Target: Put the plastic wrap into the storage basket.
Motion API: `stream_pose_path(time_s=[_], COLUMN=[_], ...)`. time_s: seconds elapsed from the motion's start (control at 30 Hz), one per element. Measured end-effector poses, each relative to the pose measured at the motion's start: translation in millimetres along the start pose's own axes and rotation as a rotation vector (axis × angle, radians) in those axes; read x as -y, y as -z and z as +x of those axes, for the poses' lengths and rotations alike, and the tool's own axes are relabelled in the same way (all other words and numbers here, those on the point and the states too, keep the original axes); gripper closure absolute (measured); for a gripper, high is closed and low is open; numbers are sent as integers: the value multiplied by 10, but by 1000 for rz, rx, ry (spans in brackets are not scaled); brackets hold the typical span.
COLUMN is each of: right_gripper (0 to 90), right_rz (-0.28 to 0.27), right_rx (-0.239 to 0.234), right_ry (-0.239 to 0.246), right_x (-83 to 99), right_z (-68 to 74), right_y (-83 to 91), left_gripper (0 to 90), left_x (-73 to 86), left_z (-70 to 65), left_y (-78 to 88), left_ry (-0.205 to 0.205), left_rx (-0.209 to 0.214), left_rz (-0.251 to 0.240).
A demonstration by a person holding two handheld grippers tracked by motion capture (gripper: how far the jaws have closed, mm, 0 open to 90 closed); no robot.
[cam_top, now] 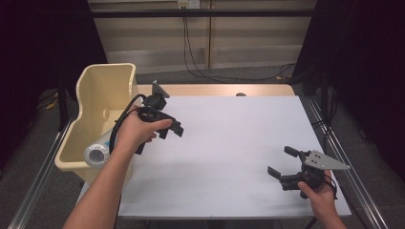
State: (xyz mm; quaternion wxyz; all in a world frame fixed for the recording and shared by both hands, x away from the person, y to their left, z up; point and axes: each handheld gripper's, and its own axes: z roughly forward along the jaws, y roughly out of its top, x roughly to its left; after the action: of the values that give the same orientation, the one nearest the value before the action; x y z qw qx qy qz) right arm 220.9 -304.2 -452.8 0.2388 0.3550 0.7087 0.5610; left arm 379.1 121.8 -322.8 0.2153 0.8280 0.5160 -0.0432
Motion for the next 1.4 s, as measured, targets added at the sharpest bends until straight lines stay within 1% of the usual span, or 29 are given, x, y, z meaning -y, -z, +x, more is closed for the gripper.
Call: stream_pose_path(time_s=[0.03, 0.1, 0.13, 0.2, 0.27, 0.3, 0.33, 0.37, 0.4, 0.43, 0.47, 0.5, 0.53, 0.63, 0.67, 0.7, 0.73, 0.83, 0.9, 0.93, 1.03, 1.07, 1.13, 1.17, 1.27, 1.33, 1.37, 1.4], right_gripper=[10, 10, 10, 10, 10, 10, 10, 10, 10, 10, 10, 10, 10, 10, 10, 10, 10, 10, 10, 10, 10, 10, 10, 10, 10, 10, 10, 10], right_rz=[-1, 1, 1, 1, 0, 0, 0, 1, 1, 1, 3, 3, 3, 3, 3, 3, 3, 4, 6, 6, 5, 6, 7, 9, 11, 12, 12, 12], right_rx=[0, -1, -1, 0, 0, 0, 0, 0, 0, 0, -1, -2, -2, -1, 0, 2, 2, 3, 3, 3, 2, 2, 2, 2, 1, 1, 1, 2], right_ry=[-2, 1, 1, 0, -1, -1, -1, -1, -1, -1, 2, 2, 2, 4, 5, 5, 5, 6, 5, 5, 6, 7, 5, 8, 10, 13, 13, 13], right_x=[0, 2, 2, 3, 4, 4, 4, 4, 4, 4, 4, 5, 5, 5, 6, 6, 6, 6, 8, 8, 7, 7, 10, 11, 13, 13, 13, 13], right_z=[0, 0, 0, -1, -1, -2, -2, -1, -1, -1, 1, 0, 0, -1, -2, -3, -3, -3, 1, 1, 3, 1, 0, 0, 2, 2, 2, 2], right_y=[0, -1, -1, -1, 0, 0, 0, 0, 1, 1, 2, 1, 1, -1, -2, -3, -3, -6, -13, -13, -12, -12, -14, -16, -27, -28, -29, -29], left_gripper=[192, 189, 188, 187, 188, 188, 188, 188, 188, 188, 188, 187, 187, 179, 177, 174, 170, 160, 146, 146, 137, 133, 126, 124, 115, 115, 114, 104], left_x=[7, 32, 32, 53, 75, 107, 107, 147, 147, 168, 190, 213, 234, 297, 317, 357, 357, 425, 473, 495, 572, 602, 656, 682, 755, 803, 833, 849], left_z=[6, 7, 7, 6, 3, -15, -15, -34, -34, -40, -38, -34, -30, -14, -9, 1, 1, 8, 10, 11, 16, 21, 40, 46, 55, 58, 54, 48], left_y=[-29, -118, -118, -171, -217, -263, -263, -318, -318, -348, -376, -409, -439, -521, -543, -575, -575, -629, -672, -698, -762, -788, -830, -844, -867, -873, -874, -878], left_ry=[-8, -3, -3, -3, -16, -25, -25, -39, -39, -47, -52, -47, -54, -73, -81, -106, -106, -137, -156, -168, -193, -192, -198, -203, -232, -257, -279, -284], left_rx=[1, 8, 8, 10, 11, 28, 28, 34, 34, 41, 47, 53, 60, 64, 62, 48, 48, 48, 43, 37, 30, 29, 33, 18, 0, 1, -16, -19], left_rz=[-2, 7, 7, 6, -7, -21, -21, -43, -43, -55, -63, -67, -67, -100, -120, -169, -169, -247, -281, -289, -343, -370, -408, -429, -504, -563, -593, -614])
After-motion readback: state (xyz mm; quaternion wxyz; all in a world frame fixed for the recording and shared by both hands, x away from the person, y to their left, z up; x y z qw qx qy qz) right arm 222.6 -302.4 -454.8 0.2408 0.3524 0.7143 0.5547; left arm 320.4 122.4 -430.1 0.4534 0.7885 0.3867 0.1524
